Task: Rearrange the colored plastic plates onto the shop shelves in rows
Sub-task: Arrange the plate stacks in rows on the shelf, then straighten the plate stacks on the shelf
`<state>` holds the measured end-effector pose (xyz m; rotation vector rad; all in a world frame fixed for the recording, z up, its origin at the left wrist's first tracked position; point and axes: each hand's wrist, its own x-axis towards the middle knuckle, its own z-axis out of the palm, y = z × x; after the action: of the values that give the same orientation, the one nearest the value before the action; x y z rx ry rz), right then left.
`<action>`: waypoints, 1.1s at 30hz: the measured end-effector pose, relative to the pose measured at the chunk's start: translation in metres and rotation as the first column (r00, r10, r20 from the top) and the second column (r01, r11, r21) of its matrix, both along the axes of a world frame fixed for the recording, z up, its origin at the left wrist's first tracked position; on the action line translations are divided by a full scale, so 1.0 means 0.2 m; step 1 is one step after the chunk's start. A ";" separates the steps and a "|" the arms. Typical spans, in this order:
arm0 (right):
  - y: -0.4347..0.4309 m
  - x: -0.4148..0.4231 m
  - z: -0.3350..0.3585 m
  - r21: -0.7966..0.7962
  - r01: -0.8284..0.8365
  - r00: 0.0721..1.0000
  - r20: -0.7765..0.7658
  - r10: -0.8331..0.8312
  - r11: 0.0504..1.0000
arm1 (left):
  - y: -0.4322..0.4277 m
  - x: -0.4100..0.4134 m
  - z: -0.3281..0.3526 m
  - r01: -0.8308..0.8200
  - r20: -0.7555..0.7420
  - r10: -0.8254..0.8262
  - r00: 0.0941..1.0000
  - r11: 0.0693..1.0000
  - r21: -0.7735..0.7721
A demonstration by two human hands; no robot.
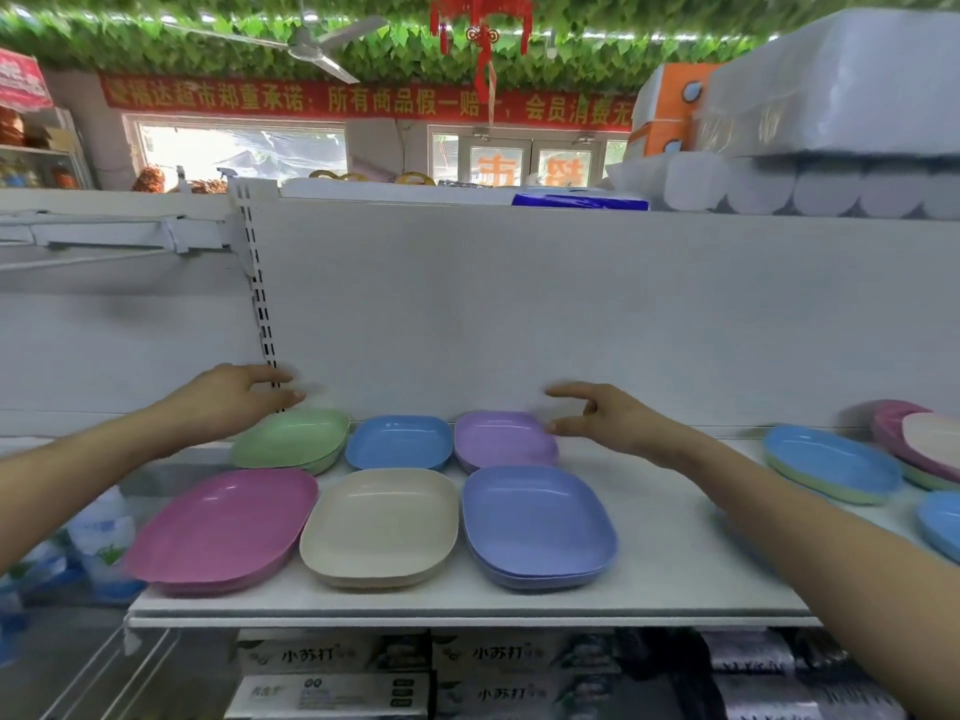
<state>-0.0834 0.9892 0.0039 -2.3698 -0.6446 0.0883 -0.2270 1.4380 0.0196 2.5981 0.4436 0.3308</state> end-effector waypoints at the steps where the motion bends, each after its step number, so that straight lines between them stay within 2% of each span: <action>1: -0.06 0.00 0.03 0.010 0.030 0.999 0.028 -0.030 0.999 | -0.05 0.02 0.01 0.007 0.005 -0.007 1.000 1.000 0.017; 5: -0.34 0.02 0.11 0.048 0.170 0.980 0.095 -0.174 0.984 | -0.30 0.14 0.03 0.099 0.053 -0.100 0.994 0.995 0.023; 13: -0.97 -0.01 0.12 0.057 0.378 0.917 0.114 -0.382 0.924 | -0.87 0.40 0.01 0.311 0.024 -0.310 0.950 0.950 -0.027; 22: -1.48 -0.10 0.11 0.062 0.479 0.866 0.131 -0.483 0.876 | -1.52 0.60 -0.01 0.490 0.029 -0.489 0.872 0.871 -0.030; 29: -1.63 -0.11 0.08 -0.200 0.572 0.806 0.316 -0.500 0.796 | -1.92 0.75 -0.06 0.637 -0.049 -0.638 0.768 0.770 -0.037; 33: -1.63 -0.03 0.01 -0.307 0.596 0.800 0.300 -0.519 0.742 | -2.06 0.78 -0.08 0.727 -0.165 -0.737 0.656 0.675 -0.122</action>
<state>-0.0885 0.6626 0.0052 -2.8860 0.0510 -0.3208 -0.0709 1.0269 0.0045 2.5184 -0.5589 -0.2309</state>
